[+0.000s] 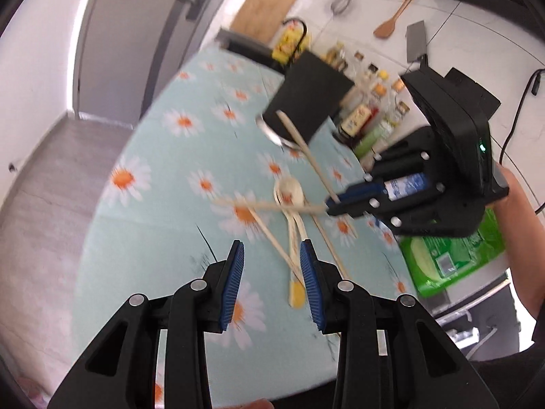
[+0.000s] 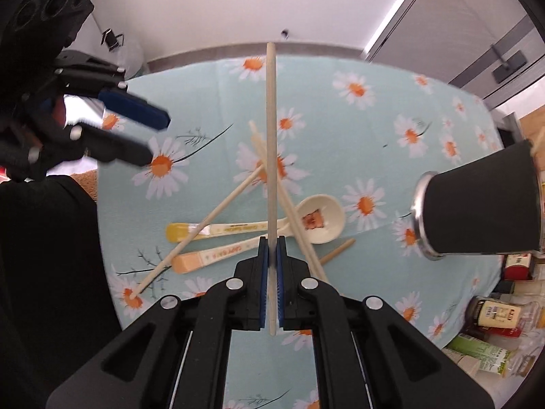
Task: Organize utensils
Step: 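Grasp a wooden chopstick from the pile with the left tool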
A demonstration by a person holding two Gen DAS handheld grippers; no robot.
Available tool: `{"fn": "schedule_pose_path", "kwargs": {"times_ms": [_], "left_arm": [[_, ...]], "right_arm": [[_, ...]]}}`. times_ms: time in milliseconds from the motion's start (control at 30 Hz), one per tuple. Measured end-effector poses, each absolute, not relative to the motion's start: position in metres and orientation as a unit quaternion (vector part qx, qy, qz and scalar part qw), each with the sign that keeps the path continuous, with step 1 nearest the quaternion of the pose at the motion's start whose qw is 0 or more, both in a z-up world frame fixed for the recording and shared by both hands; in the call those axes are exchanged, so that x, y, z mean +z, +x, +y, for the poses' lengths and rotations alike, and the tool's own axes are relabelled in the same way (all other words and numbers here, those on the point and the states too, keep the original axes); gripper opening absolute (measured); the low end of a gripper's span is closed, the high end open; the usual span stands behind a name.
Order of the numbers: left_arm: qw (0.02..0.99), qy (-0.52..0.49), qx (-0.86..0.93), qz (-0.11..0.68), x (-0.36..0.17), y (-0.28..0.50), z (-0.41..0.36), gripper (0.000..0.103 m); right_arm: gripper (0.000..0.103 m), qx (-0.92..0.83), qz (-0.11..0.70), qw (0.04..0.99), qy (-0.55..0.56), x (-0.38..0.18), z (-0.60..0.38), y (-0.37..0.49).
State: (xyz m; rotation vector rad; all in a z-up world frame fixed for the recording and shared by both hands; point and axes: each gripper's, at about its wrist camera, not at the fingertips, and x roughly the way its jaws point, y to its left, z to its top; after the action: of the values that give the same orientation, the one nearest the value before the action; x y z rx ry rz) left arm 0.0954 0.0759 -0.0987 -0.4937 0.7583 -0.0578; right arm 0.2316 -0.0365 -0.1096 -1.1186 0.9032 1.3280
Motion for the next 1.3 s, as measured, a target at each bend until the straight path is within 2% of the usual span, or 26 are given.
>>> {"fn": "schedule_pose_path", "kwargs": {"times_ms": [267, 467, 800, 1300], "left_arm": [[0.898, -0.255, -0.011, 0.357, -0.093, 0.094, 0.078, 0.033], [0.903, -0.208, -0.041, 0.374, -0.082, 0.103, 0.062, 0.033], [0.869, -0.209, -0.053, 0.444, -0.099, 0.137, 0.049, 0.033], [0.780, -0.310, -0.007, 0.543, -0.147, 0.180, 0.064, 0.033]], "right_arm": [[0.005, 0.587, 0.361, 0.583, -0.429, -0.087, -0.035, 0.240], [0.005, 0.588, 0.351, 0.619, -0.384, -0.071, -0.045, 0.247], [0.005, 0.586, 0.351, 0.668, -0.297, -0.051, -0.073, 0.254], [0.005, 0.592, 0.395, 0.695, -0.102, -0.041, -0.117, 0.282]]}}
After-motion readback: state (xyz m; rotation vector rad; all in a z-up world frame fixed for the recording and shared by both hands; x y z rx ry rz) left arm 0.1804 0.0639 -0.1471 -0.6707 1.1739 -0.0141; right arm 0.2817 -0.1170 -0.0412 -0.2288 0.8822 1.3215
